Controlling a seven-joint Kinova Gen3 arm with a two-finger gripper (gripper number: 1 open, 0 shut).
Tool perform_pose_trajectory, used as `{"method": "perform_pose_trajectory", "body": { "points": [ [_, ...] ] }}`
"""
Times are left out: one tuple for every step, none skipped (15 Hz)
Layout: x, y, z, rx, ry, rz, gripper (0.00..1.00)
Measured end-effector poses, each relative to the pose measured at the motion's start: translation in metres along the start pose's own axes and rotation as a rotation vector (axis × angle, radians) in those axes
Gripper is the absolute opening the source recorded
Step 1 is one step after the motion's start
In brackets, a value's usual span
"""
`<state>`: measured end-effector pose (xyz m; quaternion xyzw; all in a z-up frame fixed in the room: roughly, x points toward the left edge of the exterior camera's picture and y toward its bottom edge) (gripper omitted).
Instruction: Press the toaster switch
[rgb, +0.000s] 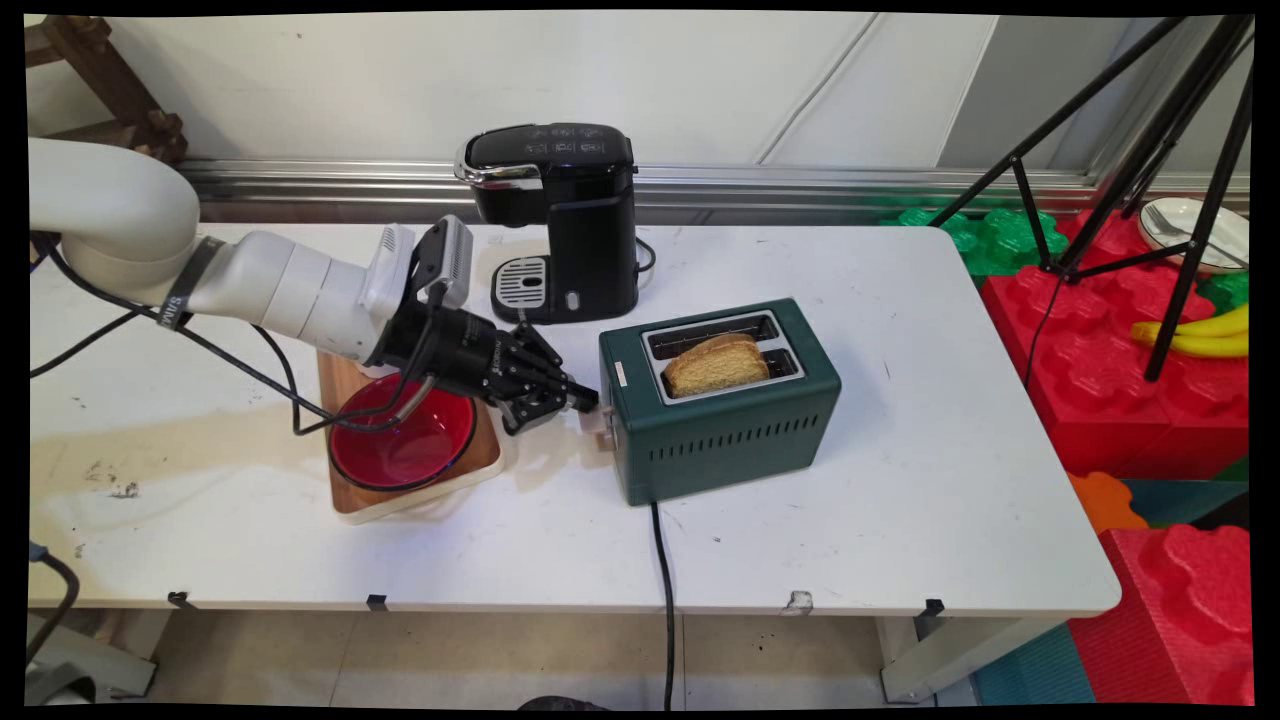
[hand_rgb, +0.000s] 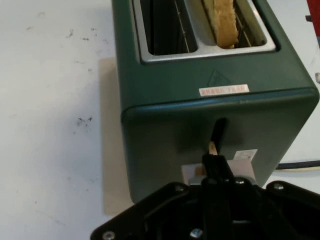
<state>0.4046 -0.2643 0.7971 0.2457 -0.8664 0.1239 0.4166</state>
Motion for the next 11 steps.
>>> {"method": "perform_pose_trajectory", "body": {
  "points": [
    [-0.0015,0.0001,0.0007,-0.001,-0.002,0.000,0.00],
    [-0.0029,0.0000,0.0014,-0.002,-0.003,0.000,0.00],
    [-0.0040,0.0001,0.0018,-0.002,-0.005,0.000,0.00],
    [-0.0053,0.0001,0.0025,-0.003,-0.007,0.000,0.00],
    [-0.0064,0.0002,0.0026,-0.004,-0.008,0.000,0.00],
    [-0.0074,0.0003,0.0029,-0.004,-0.009,0.000,0.00],
    [-0.0079,0.0004,0.0031,-0.005,-0.010,0.000,0.00],
    [-0.0086,0.0005,0.0032,-0.005,-0.011,0.000,0.00],
    [-0.0093,0.0005,0.0034,-0.005,-0.012,0.000,0.00],
    [-0.0099,0.0004,0.0035,-0.006,-0.013,0.000,0.00],
    [-0.0103,0.0004,0.0034,-0.006,-0.014,0.001,0.00]
  ]
}}
